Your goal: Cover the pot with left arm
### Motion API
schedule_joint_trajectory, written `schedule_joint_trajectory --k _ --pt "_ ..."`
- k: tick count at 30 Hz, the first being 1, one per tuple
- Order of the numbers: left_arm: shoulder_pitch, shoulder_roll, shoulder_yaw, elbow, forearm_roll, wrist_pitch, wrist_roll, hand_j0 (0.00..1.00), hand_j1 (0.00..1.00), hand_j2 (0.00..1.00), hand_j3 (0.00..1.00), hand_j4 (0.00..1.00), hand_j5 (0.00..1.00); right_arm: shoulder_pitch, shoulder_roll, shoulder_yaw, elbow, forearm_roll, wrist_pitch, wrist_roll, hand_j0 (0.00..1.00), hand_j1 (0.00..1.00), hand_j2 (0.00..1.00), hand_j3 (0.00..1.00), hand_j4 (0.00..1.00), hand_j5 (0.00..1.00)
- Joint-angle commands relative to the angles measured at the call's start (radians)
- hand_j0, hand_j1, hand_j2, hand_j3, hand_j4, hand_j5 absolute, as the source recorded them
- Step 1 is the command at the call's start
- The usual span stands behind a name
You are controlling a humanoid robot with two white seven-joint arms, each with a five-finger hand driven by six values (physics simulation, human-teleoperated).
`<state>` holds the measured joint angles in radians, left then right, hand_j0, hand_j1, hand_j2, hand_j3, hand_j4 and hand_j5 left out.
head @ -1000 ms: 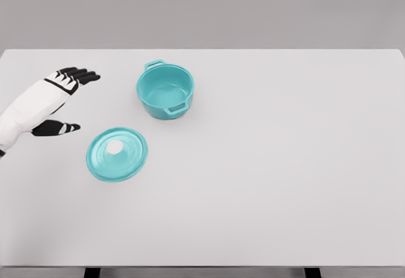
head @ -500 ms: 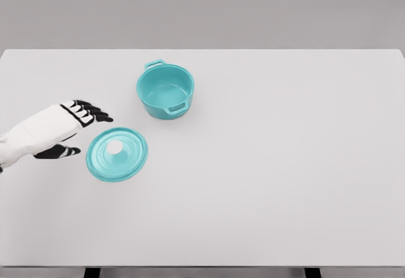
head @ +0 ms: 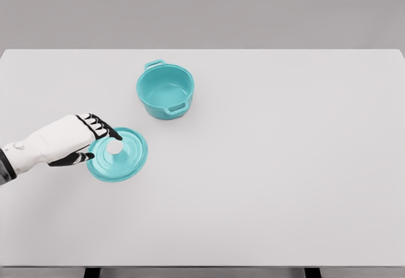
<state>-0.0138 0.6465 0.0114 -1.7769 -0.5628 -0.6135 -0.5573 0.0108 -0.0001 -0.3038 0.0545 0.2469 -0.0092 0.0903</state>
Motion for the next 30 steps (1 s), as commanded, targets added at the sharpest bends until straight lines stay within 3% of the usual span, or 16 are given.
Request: schedule_joint_trajectory --k 1,5,30 --pt "0.000 -0.002 -0.001 -0.001 0.006 0.003 0.000 0.75 0.75 0.75 0.75 0.75 0.75 0.000 0.000 0.000 0.001 0.000 0.000 0.000 1.00 1.00 1.00 1.00 1.00 1.00" --pt "-0.008 -0.007 -0.030 -0.001 0.004 0.003 0.002 0.75 0.75 0.75 0.75 0.75 0.75 0.002 0.000 0.000 0.001 0.000 0.000 0.000 1.00 1.00 1.00 1.00 1.00 1.00" --pt "-0.015 -0.074 -0.047 0.017 -0.075 0.003 0.002 0.74 0.74 0.74 0.74 0.74 0.74 0.002 0.000 0.000 -0.001 0.000 0.000 0.000 1.00 1.00 1.00 1.00 1.00 1.00"
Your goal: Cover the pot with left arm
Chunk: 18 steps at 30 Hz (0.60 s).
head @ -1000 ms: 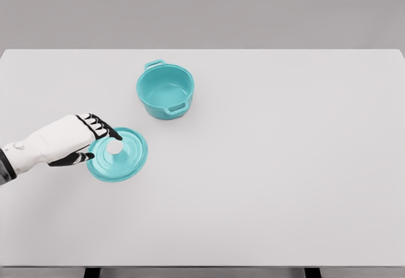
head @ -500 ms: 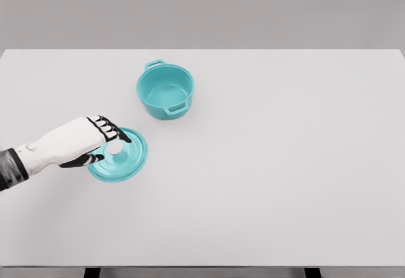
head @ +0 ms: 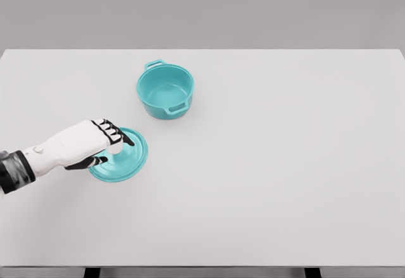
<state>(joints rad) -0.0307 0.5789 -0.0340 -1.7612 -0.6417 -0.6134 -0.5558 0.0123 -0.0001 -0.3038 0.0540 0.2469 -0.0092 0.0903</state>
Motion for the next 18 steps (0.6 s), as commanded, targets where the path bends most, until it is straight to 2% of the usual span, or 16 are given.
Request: schedule_joint_trajectory --k 1,18 --pt "0.000 -0.008 -0.001 0.002 0.002 0.003 0.001 0.74 0.74 0.74 0.74 0.74 0.74 0.000 0.000 0.000 0.001 0.000 0.000 0.000 1.00 1.00 1.00 1.00 1.00 1.00" --pt "-0.021 -0.017 -0.012 0.055 -0.012 0.003 0.001 0.70 0.70 0.70 0.70 0.70 0.70 0.000 0.000 0.000 0.000 0.000 0.000 0.000 1.00 1.00 1.00 1.00 1.00 1.00"
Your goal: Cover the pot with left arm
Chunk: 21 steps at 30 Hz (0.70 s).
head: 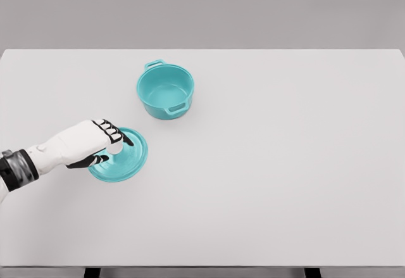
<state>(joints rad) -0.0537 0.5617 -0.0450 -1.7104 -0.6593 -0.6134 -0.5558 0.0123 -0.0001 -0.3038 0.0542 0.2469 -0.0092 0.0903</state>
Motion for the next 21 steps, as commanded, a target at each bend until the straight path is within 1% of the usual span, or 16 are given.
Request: schedule_joint_trajectory --k 1,9,21 --pt "0.000 0.000 -0.003 0.006 0.006 0.003 0.000 0.70 0.70 0.70 0.70 0.70 0.70 0.000 0.000 0.000 -0.001 0.000 0.000 0.000 1.00 1.00 1.00 1.00 1.00 1.00" --pt "-0.021 -0.008 -0.016 0.029 0.006 0.003 0.000 0.71 0.71 0.71 0.71 0.71 0.71 0.000 0.000 0.000 -0.001 0.000 0.000 0.000 1.00 1.00 1.00 1.00 1.00 1.00" --pt "-0.025 -0.016 -0.016 0.049 -0.011 0.003 0.000 0.70 0.70 0.70 0.70 0.70 0.70 0.000 0.000 0.000 0.001 0.000 0.000 0.000 1.00 1.00 1.00 1.00 1.00 1.00"
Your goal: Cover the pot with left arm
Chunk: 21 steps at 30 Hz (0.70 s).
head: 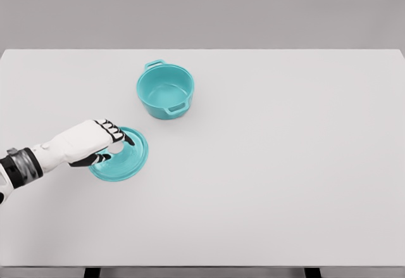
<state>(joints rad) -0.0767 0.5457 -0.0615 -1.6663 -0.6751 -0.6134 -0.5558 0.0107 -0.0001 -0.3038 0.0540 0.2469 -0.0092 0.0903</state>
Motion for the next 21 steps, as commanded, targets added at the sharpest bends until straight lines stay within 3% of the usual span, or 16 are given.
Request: schedule_joint_trajectory --k 1,21 --pt "-0.002 0.000 0.000 0.007 0.005 0.003 0.000 0.70 0.70 0.70 0.70 0.70 0.70 0.002 0.000 0.000 0.000 0.000 0.000 0.000 1.00 1.00 1.00 1.00 1.00 1.00" --pt "-0.012 -0.012 -0.006 0.033 -0.008 0.003 0.000 0.53 0.53 0.53 0.53 0.53 0.53 0.000 0.000 0.000 0.000 0.000 0.000 0.000 1.00 1.00 1.00 1.00 1.00 1.00"
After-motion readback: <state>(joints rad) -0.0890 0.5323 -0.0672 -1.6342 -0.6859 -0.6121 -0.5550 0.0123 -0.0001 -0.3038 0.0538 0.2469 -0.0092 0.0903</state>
